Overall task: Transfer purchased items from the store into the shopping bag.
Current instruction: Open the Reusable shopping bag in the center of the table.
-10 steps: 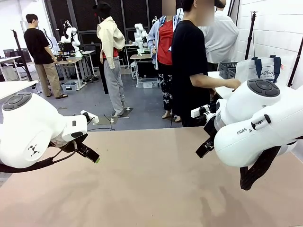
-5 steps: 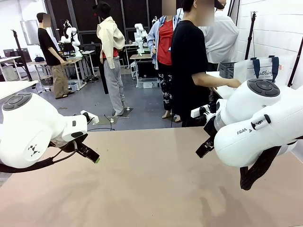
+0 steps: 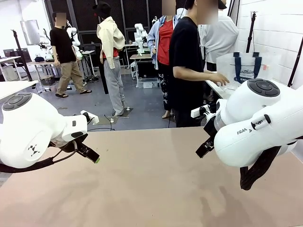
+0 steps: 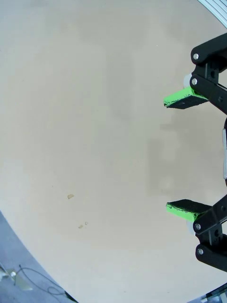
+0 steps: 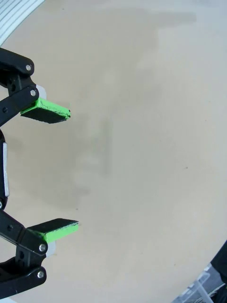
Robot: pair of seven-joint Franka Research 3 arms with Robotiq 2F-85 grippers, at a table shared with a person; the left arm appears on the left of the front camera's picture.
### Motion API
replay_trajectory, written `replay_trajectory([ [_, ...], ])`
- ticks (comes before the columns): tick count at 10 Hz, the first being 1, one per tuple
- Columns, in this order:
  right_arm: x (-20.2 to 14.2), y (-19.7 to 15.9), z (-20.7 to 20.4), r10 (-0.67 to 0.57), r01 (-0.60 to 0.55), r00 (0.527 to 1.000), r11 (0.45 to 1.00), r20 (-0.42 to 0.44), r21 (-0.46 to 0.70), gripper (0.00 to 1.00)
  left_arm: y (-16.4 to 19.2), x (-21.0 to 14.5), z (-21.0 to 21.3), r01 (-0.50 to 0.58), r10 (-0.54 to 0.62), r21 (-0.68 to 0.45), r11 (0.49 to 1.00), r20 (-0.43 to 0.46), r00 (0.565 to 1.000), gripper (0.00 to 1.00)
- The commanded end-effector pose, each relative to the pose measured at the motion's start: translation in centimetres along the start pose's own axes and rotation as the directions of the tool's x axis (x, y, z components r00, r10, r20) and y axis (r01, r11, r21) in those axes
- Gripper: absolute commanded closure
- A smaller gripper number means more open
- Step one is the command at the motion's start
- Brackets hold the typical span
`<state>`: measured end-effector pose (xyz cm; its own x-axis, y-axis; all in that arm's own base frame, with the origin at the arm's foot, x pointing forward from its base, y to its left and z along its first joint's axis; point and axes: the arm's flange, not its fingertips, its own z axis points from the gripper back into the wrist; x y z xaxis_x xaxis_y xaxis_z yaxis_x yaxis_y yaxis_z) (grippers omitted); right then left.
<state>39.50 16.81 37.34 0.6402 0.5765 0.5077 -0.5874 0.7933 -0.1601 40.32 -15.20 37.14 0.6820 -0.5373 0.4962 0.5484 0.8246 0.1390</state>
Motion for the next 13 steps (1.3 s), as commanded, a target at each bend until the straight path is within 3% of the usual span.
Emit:
replay_trajectory([
  [1,0.00,-0.01,0.00,0.000,0.000,1.000,1.000,0.000,0.000,0.00,0.11,-0.04,0.00,-0.002,0.002,0.001,1.000,0.000,1.000,0.00],
  [13,0.00,-0.01,0.00,0.000,0.000,1.000,1.000,0.000,0.000,0.00,0.11,-0.04,0.00,-0.002,0.002,0.001,1.000,0.000,1.000,0.00],
])
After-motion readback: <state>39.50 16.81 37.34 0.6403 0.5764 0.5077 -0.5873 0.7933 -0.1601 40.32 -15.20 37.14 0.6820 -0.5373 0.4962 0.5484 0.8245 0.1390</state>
